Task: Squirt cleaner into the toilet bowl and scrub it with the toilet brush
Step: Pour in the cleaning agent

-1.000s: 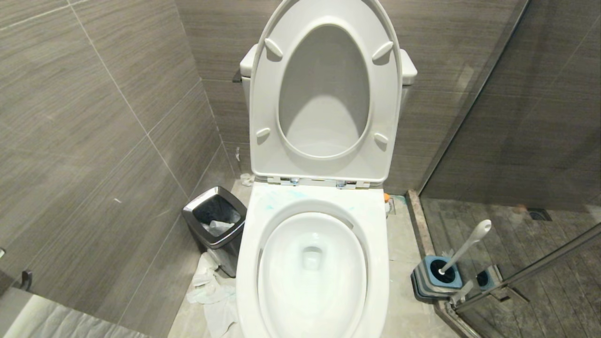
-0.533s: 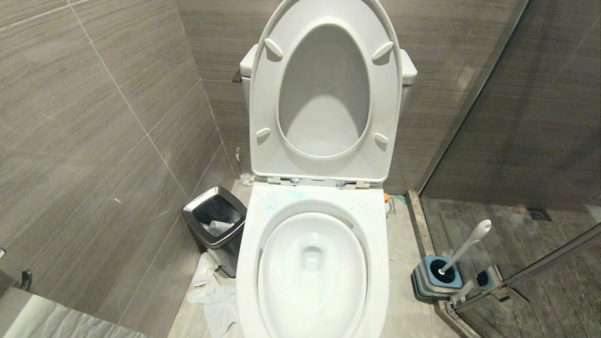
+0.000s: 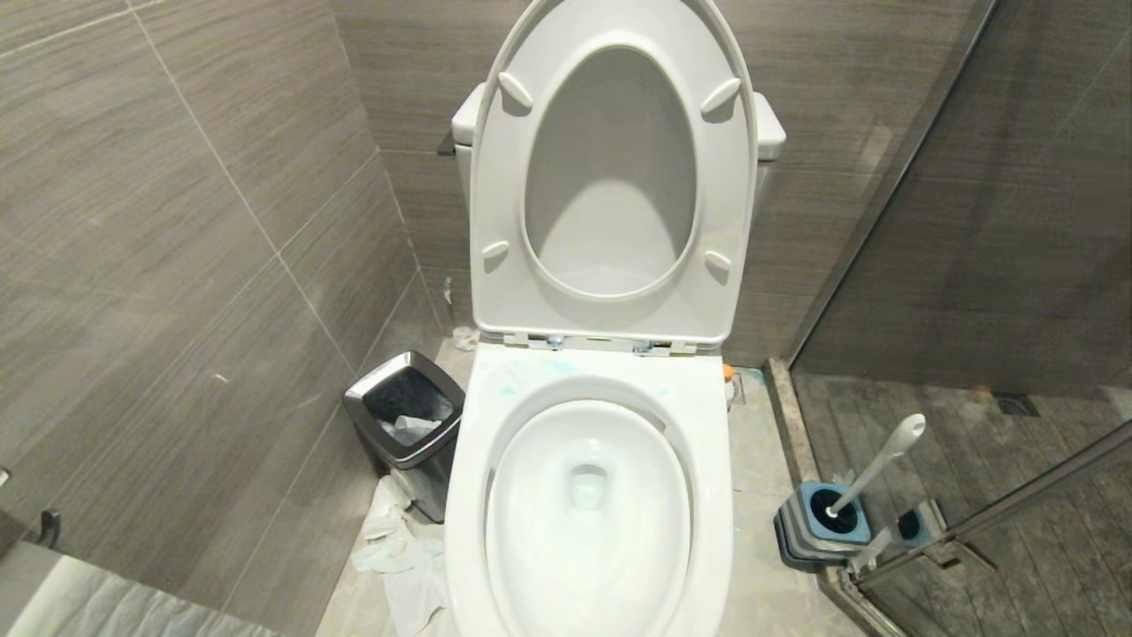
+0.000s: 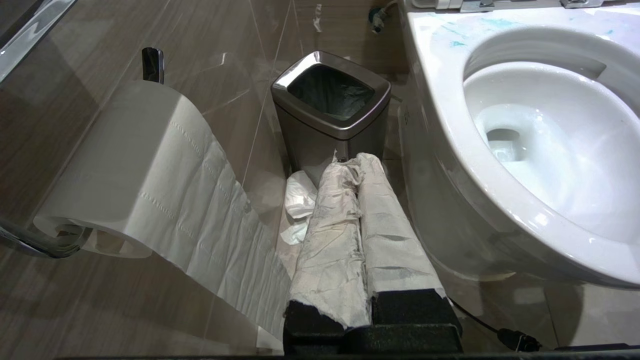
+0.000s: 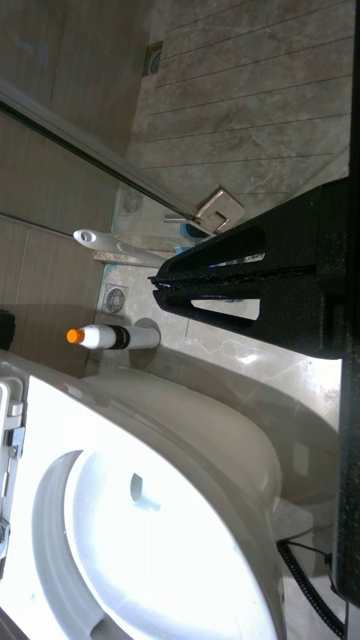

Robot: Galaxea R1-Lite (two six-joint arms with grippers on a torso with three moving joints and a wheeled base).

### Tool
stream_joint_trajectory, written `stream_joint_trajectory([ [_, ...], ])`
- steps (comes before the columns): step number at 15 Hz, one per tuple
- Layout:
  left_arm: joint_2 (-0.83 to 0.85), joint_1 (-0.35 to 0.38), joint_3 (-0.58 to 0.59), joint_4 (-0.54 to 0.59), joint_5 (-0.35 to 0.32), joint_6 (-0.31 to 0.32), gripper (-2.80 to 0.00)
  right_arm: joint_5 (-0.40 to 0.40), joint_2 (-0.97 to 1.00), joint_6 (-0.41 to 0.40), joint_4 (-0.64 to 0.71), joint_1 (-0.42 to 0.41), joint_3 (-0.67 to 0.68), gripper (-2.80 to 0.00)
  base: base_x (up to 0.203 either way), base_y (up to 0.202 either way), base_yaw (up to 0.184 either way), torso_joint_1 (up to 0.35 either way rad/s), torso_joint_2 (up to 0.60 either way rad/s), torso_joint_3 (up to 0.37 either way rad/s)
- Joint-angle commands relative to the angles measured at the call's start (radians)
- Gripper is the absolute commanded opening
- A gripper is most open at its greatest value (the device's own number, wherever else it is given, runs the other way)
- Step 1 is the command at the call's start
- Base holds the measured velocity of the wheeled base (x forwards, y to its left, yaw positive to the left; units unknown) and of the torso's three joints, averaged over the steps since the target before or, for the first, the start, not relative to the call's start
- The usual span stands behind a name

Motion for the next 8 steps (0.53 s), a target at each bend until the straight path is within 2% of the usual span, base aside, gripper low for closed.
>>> stream_joint_trajectory([
  [1, 0.001, 0.0, 0.008, -0.001, 0.0, 0.001, -2.8, 0.0, -0.001, -0.001, -0.001, 0.0, 0.012, -2.8, 0.0, 0.0, 0.0, 0.0, 0.0, 0.0],
  [8, 0.001, 0.0, 0.008, -0.001, 0.0, 0.0, -2.8, 0.001, -0.001, 0.0, -0.001, 0.0, 0.012, -2.8, 0.0, 0.0, 0.0, 0.0, 0.0, 0.0],
])
